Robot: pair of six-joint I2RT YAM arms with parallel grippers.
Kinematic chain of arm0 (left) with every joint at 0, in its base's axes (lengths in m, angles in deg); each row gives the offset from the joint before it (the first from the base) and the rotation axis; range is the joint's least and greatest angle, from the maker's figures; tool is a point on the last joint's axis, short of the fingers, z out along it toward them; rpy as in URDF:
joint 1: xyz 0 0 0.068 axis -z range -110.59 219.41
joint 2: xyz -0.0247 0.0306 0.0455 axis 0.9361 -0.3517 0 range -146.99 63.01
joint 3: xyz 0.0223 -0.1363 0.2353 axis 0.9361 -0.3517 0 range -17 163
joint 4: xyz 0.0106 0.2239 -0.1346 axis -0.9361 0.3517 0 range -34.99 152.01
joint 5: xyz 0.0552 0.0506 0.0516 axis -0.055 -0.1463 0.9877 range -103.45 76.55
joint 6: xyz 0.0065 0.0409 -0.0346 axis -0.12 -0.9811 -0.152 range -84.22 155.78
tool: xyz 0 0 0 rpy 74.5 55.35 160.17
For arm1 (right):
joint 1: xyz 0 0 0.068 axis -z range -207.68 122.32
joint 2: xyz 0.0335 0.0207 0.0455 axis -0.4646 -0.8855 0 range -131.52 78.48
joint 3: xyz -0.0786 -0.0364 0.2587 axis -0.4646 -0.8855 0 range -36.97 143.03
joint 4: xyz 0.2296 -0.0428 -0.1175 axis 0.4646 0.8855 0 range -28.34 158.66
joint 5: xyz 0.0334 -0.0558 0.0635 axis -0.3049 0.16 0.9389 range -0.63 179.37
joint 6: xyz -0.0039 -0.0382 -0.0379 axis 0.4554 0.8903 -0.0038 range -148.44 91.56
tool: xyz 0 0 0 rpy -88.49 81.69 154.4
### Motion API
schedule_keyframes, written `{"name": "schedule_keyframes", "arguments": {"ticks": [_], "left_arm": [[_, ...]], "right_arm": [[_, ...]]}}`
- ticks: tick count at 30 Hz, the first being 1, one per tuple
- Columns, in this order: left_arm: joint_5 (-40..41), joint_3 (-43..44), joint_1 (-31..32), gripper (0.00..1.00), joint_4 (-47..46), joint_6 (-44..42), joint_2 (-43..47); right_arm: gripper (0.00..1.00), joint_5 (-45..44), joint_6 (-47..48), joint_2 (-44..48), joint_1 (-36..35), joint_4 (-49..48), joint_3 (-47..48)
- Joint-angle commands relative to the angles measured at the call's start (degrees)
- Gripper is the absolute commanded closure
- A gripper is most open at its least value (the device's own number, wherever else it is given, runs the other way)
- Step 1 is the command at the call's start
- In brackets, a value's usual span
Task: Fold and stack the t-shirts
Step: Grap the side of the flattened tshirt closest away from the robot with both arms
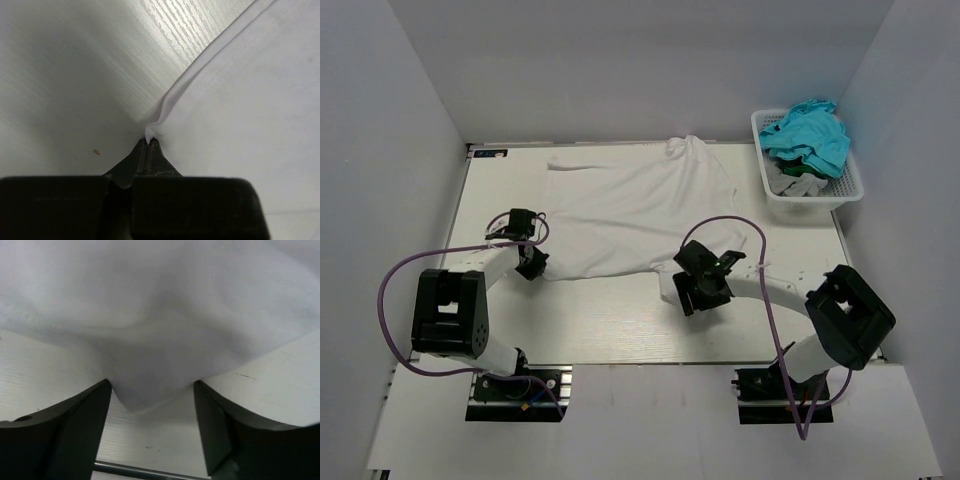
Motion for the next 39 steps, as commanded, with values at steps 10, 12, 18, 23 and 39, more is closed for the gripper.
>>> {"name": "schedule_keyframes", "arguments": {"ticks": [10,12,18,23,39], "left_arm": [[-1.0,0.7,1.2,1.0,12.9,-0.7,-0.9],[-1.5,0.7,1.2,1.0,16.0,-0.1,1.2],[-1.3,-1.5,0.6,1.0,21.6,-0.1,3.9],[2.6,2.0,0.1,1.0,25.3,0.9,3.2],[-4.8,14.5,0.7,1.0,25.7,-1.6,0.7]], "right_arm": [[1.0,7.0,-5.8,6.3,-1.3,0.2,-7.2],[1.0,11.3,-6.5,9.1,-1.8,2.2,-7.7],[1.0,17.4,-6.6,13.5,-2.7,9.6,-11.1],[1.0,11.8,-8.5,21.7,-2.0,14.6,-10.4],[1.0,5.3,-4.2,12.6,4.9,10.8,7.1]]}}
